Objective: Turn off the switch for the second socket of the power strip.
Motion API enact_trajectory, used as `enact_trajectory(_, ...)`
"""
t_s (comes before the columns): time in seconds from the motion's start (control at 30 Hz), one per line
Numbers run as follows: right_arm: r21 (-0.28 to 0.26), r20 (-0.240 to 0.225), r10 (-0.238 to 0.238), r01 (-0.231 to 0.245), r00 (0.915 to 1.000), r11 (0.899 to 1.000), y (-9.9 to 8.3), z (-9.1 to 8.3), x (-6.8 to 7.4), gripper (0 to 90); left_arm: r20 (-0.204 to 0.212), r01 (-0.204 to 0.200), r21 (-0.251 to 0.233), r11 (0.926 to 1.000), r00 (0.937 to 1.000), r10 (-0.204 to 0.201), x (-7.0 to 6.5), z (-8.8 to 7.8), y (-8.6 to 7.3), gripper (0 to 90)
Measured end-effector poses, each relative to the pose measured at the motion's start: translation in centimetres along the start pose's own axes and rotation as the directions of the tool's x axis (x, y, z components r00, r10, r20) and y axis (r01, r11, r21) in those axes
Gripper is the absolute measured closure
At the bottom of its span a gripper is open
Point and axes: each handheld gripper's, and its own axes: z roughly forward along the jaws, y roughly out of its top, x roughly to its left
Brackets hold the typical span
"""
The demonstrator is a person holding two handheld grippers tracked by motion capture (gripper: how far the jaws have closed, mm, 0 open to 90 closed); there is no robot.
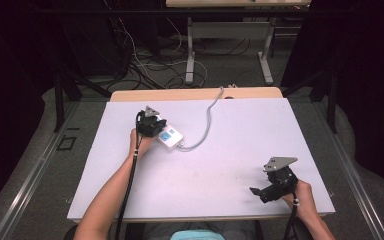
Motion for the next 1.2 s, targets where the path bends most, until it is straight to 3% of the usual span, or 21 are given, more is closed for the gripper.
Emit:
enact_trajectory(0.97, -0.003, 0.003, -0.001, 0.001, 1.0000, 1.000, -0.03, -0.02, 0.05, 3.3, 0.005, -0.001, -0.001, 1.0000, 1.0000, 0.001, 0.09, -0.02, -0.01, 90.0)
enact_trajectory(1.1, -0.002, 0.003, 0.000, 0.000, 1.0000, 1.000, -0.02, -0.02, 0.06, 3.3, -0.005, -0.015, 0.014, 0.9998, 0.9999, 0.015, -0.11, -0.08, 0.06, 90.0)
enact_trajectory(1.13, -0.002, 0.003, 0.000, 0.000, 1.0000, 1.000, -0.02, -0.02, 0.06, 3.3, 0.013, -0.015, 0.030, 0.9994, 0.9998, 0.015, 0.01, -0.21, 0.12, 90.0)
enact_trajectory(1.2, -0.002, 0.003, -0.002, 0.002, 1.0000, 1.000, -0.02, -0.03, 0.07, 3.3, 0.003, -0.010, 0.003, 0.9999, 0.9999, 0.010, -0.01, -0.03, 0.02, 90.0)
